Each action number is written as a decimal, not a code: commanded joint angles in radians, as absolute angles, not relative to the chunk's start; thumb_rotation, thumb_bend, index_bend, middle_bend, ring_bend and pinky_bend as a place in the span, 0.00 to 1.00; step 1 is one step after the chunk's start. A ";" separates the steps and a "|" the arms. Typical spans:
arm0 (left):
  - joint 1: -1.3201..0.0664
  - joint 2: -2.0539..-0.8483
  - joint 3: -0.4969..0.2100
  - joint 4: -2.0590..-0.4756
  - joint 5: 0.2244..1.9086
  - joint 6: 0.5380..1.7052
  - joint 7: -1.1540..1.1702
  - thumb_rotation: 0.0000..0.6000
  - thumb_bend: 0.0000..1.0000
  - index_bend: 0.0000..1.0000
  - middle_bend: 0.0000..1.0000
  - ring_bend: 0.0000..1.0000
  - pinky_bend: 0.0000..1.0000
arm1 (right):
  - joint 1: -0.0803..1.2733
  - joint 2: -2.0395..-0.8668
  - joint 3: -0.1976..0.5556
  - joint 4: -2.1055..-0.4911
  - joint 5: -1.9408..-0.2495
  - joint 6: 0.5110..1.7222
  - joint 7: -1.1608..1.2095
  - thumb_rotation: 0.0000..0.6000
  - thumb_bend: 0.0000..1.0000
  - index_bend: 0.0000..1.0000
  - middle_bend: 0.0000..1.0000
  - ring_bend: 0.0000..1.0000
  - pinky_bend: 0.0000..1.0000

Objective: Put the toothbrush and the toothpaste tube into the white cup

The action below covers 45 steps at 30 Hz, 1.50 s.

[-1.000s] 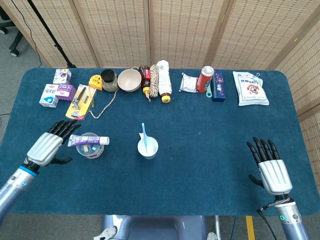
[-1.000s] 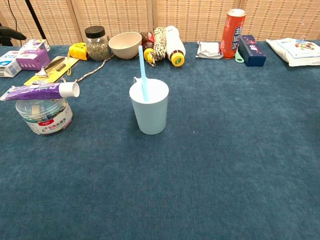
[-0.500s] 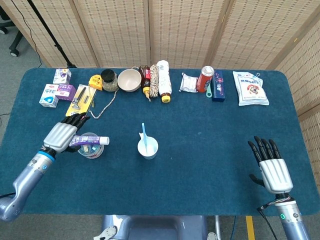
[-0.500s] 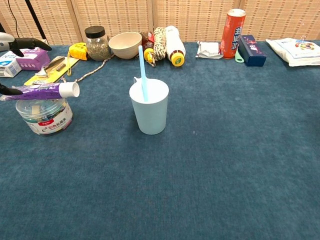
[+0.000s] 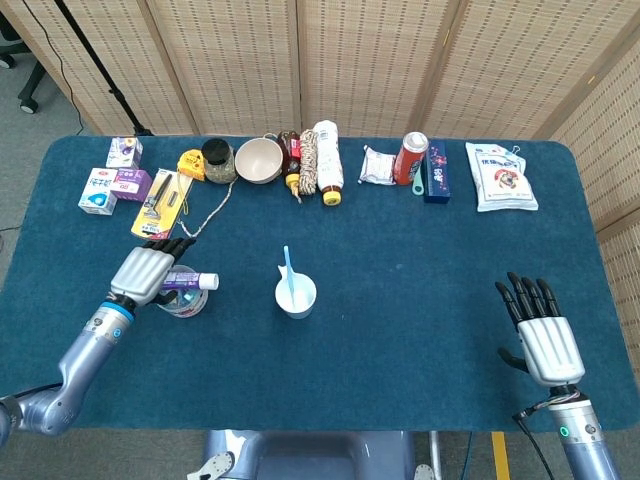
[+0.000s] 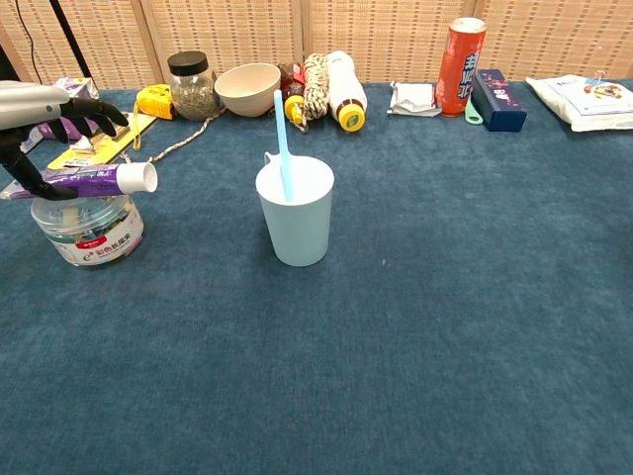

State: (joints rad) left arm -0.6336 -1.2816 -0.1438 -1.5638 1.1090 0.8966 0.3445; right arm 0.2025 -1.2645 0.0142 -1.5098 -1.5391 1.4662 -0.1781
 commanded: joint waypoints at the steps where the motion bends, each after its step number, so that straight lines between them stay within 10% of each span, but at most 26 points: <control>1: -0.638 -1.303 -0.141 -1.559 1.090 0.923 0.382 1.00 0.25 0.15 0.21 0.22 0.28 | 0.202 -1.264 0.017 -1.510 -1.537 1.463 -0.178 1.00 0.00 0.00 0.00 0.00 0.00; 31: -0.653 -1.400 -0.119 -1.534 1.054 1.022 0.506 1.00 0.40 0.56 0.54 0.51 0.54 | 0.200 -1.262 0.032 -1.511 -1.538 1.431 -0.161 1.00 0.00 0.00 0.00 0.00 0.00; 45: -0.641 -1.384 -0.146 -1.536 1.084 1.086 0.475 1.00 0.40 0.57 0.55 0.52 0.54 | 0.199 -1.263 0.035 -1.514 -1.537 1.421 -0.159 1.00 0.00 0.00 0.00 0.00 0.00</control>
State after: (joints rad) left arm -0.6432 -1.3901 -0.1430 -1.5325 1.0784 1.0815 0.4809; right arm 0.1991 -1.2625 0.0355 -1.5138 -1.5369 1.4210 -0.1591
